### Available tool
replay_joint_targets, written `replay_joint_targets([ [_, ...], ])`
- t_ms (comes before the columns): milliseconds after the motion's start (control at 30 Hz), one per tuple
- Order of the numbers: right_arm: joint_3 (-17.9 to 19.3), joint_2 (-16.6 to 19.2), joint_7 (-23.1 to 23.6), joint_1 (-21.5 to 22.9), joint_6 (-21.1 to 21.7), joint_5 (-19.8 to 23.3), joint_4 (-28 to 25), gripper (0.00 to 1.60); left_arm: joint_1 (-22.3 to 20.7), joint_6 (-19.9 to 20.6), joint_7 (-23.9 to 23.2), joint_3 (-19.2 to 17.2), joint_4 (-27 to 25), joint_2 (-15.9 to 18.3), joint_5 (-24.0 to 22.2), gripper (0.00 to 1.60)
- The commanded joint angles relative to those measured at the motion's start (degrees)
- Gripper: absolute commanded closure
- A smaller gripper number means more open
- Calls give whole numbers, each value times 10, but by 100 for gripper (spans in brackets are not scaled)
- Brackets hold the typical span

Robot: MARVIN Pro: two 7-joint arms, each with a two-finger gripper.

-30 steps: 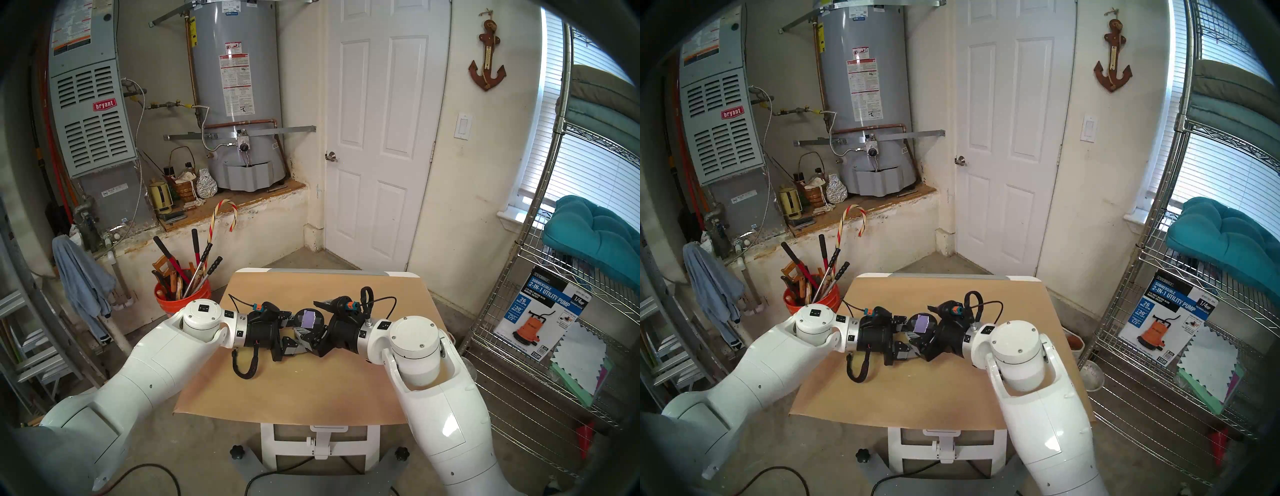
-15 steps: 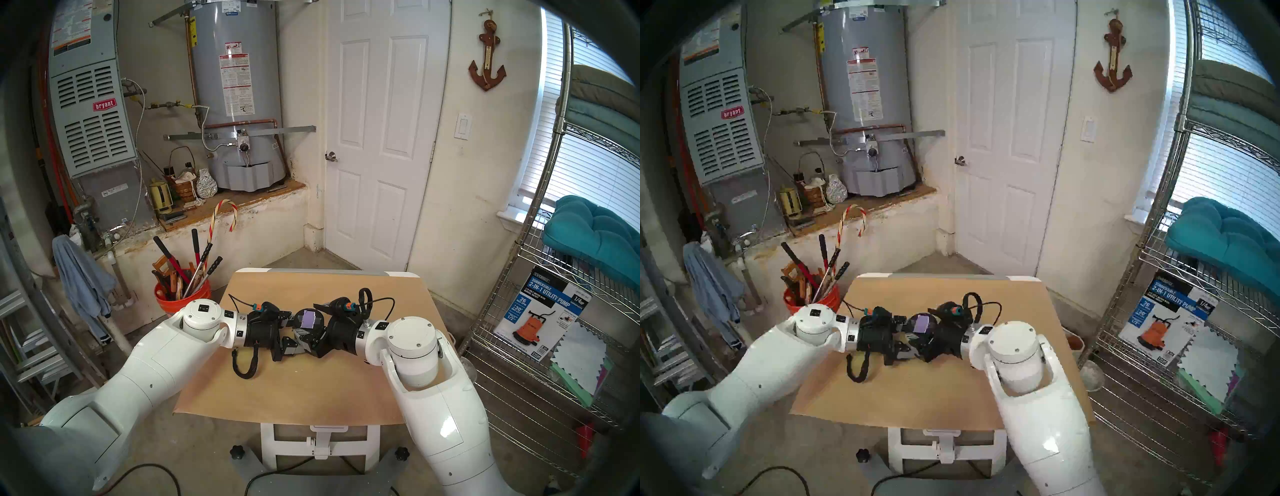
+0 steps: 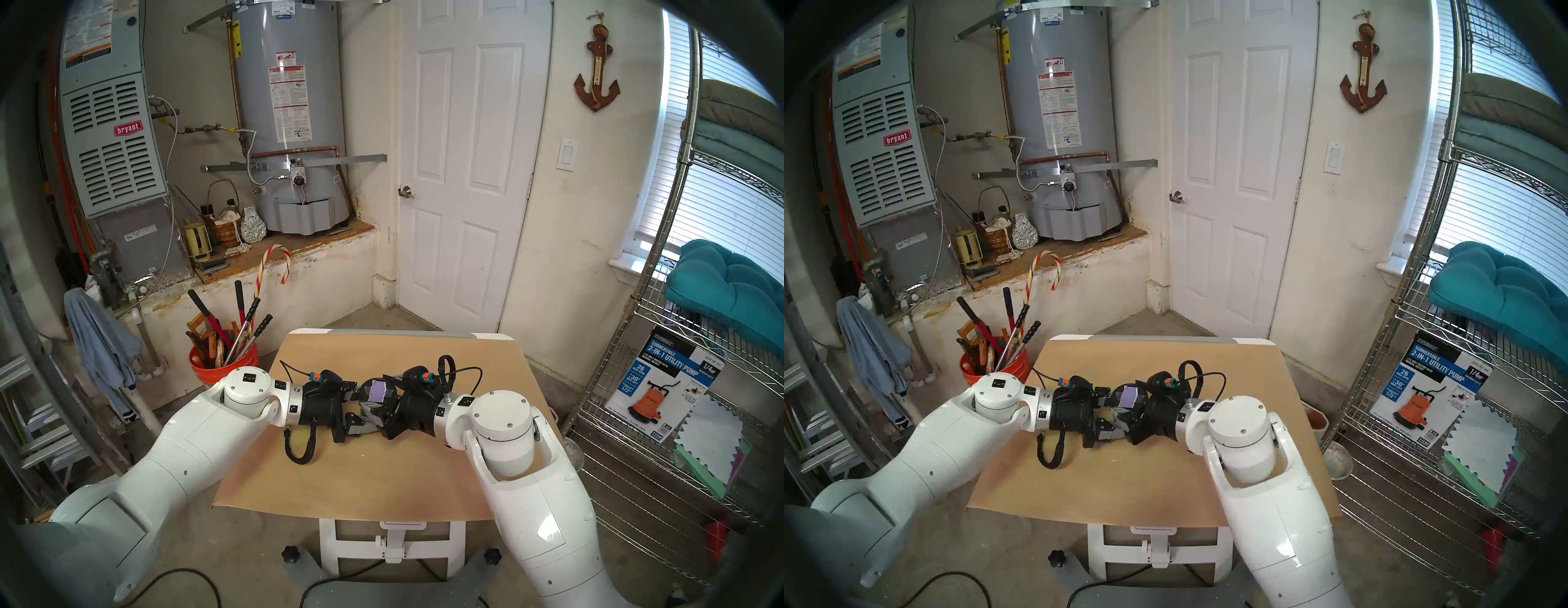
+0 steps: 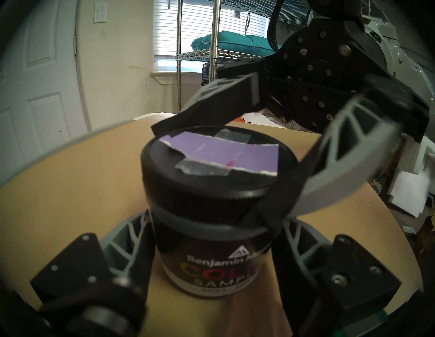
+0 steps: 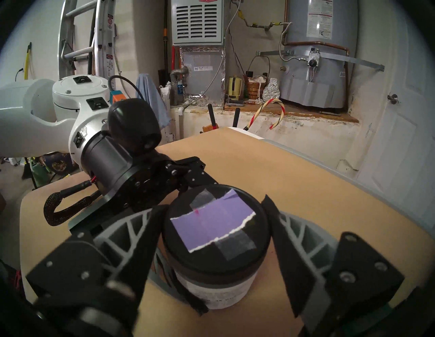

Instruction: Open paint jar

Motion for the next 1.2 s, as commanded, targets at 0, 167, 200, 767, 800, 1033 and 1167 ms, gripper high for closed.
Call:
replay_joint_targets([
  [0, -4, -3, 8, 6, -6, 6, -8, 112, 0, 1, 1, -3, -3, 1, -2, 160],
  [167, -6, 8, 25, 13, -10, 7, -3, 129, 0, 2, -1, -3, -3, 2, -2, 160],
  [200, -6, 11, 29, 15, -13, 8, -1, 127, -1, 2, -2, -2, -3, 2, -2, 160],
  [767, -18, 37, 125, 106, -120, 33, 106, 141, -16, -4, -28, 0, 13, 3, -1, 160],
  [800, -21, 37, 133, 117, -123, 39, 117, 139, -17, -4, -30, 0, 14, 3, -1, 160],
  [1033, -24, 27, 171, 163, -152, 41, 175, 129, -20, -4, -36, 2, 18, 4, -1, 160],
  [1167, -22, 35, 198, 187, -166, 51, 200, 132, -20, -4, -38, 3, 19, 5, -1, 160],
])
